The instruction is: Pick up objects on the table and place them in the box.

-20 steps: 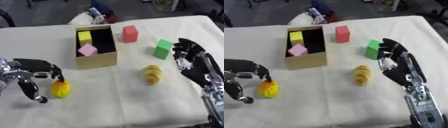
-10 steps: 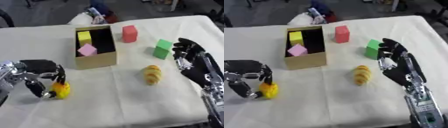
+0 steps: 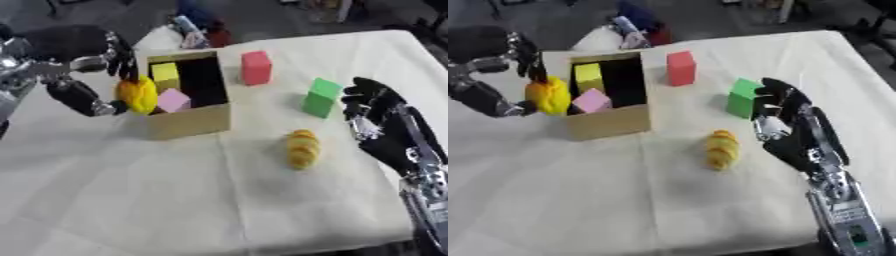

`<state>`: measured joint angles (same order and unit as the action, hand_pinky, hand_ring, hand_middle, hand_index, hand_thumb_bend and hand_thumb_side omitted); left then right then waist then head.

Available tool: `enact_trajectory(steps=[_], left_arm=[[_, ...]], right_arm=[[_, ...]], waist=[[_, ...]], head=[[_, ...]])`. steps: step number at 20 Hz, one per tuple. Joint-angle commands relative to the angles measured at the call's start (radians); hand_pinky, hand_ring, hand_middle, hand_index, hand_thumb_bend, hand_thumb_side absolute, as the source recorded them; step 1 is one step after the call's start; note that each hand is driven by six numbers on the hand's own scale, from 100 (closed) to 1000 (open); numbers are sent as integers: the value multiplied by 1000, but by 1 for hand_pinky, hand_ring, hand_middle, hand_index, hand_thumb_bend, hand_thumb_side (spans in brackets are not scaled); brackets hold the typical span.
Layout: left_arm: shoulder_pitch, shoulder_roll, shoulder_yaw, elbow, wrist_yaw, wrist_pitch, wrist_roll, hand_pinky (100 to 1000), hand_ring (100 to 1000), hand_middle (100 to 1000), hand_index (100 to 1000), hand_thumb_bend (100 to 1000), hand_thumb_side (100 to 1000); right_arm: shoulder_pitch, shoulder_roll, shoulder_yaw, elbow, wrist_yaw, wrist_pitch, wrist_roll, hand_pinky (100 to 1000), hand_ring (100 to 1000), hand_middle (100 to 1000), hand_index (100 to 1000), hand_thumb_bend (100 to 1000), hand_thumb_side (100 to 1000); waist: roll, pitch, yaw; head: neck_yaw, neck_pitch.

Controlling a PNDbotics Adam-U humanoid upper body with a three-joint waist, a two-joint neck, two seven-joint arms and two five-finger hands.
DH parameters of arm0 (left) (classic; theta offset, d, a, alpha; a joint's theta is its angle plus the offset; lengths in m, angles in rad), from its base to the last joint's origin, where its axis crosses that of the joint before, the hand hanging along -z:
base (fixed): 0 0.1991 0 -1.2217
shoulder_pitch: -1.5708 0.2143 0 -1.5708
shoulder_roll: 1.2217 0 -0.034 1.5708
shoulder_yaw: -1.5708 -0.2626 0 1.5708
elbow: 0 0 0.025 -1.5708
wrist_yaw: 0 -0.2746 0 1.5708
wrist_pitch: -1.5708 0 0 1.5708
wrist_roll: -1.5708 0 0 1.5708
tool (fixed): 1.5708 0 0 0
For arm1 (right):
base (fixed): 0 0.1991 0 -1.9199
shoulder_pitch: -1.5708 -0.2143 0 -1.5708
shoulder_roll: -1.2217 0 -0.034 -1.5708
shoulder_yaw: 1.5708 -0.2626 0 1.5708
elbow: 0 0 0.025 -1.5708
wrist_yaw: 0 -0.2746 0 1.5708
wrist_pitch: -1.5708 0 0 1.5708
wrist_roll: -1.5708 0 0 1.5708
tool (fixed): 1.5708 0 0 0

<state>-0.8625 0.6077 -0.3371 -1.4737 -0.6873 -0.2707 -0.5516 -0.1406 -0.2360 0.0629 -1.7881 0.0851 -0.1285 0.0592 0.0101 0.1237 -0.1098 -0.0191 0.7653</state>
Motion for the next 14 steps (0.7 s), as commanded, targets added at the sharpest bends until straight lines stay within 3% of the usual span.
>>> enact_trajectory(steps=[1,9,11,14], left_arm=[[-74,-82,31,141,-84,-3,31,653,519,513,662,432,100],[-149,-254,125,440,-332,0,210,733,626,629,761,510,166],[-156,-273,149,483,-362,8,262,774,712,725,826,641,320],[-157,-273,171,491,-374,13,347,797,745,770,845,699,410]], right_arm=[[-9,-14,1,-7,-5,-2,7,709,770,738,867,100,336],[-19,-9,15,-7,-13,-4,22,709,770,738,867,100,334],[-21,-7,18,-7,-14,-4,26,709,770,738,867,100,337],[-21,-7,16,-6,-14,-3,27,709,770,737,867,100,336]], waist=[[10,-25,-4],[2,-16,-36],[0,-16,-43],[-2,-15,-47]], head=[[5,5],[16,5],[21,4],[20,4]])
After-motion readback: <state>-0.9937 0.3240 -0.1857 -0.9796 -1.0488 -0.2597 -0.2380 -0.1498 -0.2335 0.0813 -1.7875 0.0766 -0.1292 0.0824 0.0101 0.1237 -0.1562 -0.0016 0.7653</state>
